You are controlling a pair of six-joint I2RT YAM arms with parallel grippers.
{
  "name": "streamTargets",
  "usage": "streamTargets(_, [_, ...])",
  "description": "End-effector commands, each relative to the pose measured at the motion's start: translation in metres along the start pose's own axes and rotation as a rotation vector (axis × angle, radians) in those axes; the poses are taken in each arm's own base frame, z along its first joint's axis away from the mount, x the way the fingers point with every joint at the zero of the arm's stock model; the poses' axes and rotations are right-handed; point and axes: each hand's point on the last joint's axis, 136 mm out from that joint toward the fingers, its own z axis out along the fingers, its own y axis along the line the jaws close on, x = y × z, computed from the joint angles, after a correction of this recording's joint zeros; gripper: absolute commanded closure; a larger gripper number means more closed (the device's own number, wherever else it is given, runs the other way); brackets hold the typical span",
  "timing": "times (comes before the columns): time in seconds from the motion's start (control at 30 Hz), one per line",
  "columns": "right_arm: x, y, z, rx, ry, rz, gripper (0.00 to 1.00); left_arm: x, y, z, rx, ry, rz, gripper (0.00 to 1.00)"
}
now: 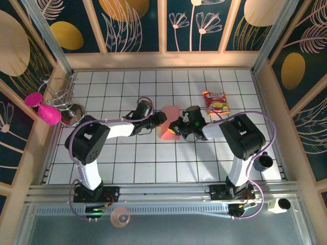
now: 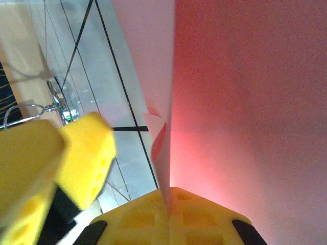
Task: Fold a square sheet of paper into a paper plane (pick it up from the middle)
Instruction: Pick up the paper from the center of the table, then turn over the paper at the center of the table.
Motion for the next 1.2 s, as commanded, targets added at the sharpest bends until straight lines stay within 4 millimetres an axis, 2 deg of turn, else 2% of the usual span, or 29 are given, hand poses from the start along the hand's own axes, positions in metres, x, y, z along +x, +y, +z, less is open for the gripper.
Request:
streamTargets(0.0, [-0.012,0.023,-0.013,-0.054,-0.07,-0.098,0.99,-0.019,-0.013,-0.026,0.035,-0.058,0.005,0.54])
streamTargets(0.13, [-0.023,0.053,-0.035,-0.127,-0.134,-0.191,0.99,-0.034,-0.022,-0.056,0.096,-0.118,0.006,0.46])
streamTargets(0.2, [-0.028,0.07,-0.047,-0.177,-0.154,-0.238,0.99,-0.038,-0.028,-0.07,0.145,-0.142,0.012,0.38])
streamTargets(0.3, [-0.03,0.097,-0.065,-0.271,-0.158,-0.303,0.99,-0.041,-0.047,-0.093,0.249,-0.176,0.038,0.24])
streamTargets(0.37, [-0.029,0.116,-0.077,-0.339,-0.149,-0.342,0.99,-0.039,-0.065,-0.106,0.331,-0.177,0.068,0.16])
streamTargets(0.5, [-0.021,0.143,-0.091,-0.443,-0.12,-0.396,0.99,-0.037,-0.089,-0.124,0.439,-0.172,0.092,0.1])
streamTargets(0.57, [-0.015,0.153,-0.097,-0.49,-0.097,-0.411,0.99,-0.032,-0.096,-0.126,0.483,-0.143,0.095,0.08])
streamTargets(0.67, [-0.007,0.165,-0.104,-0.557,-0.067,-0.421,0.98,-0.026,-0.102,-0.125,0.528,-0.105,0.088,0.08])
streamTargets(0.83, [0.0,0.172,-0.109,-0.604,-0.034,-0.418,0.98,-0.019,-0.106,-0.119,0.571,-0.055,0.076,0.12])
streamTargets(0.97, [0.001,0.172,-0.108,-0.611,-0.018,-0.41,0.97,-0.013,-0.113,-0.117,0.6,-0.015,0.079,0.2])
streamTargets(1.17, [0.002,0.169,-0.105,-0.615,-0.001,-0.395,0.97,-0.011,-0.12,-0.12,0.642,0.002,0.08,0.39])
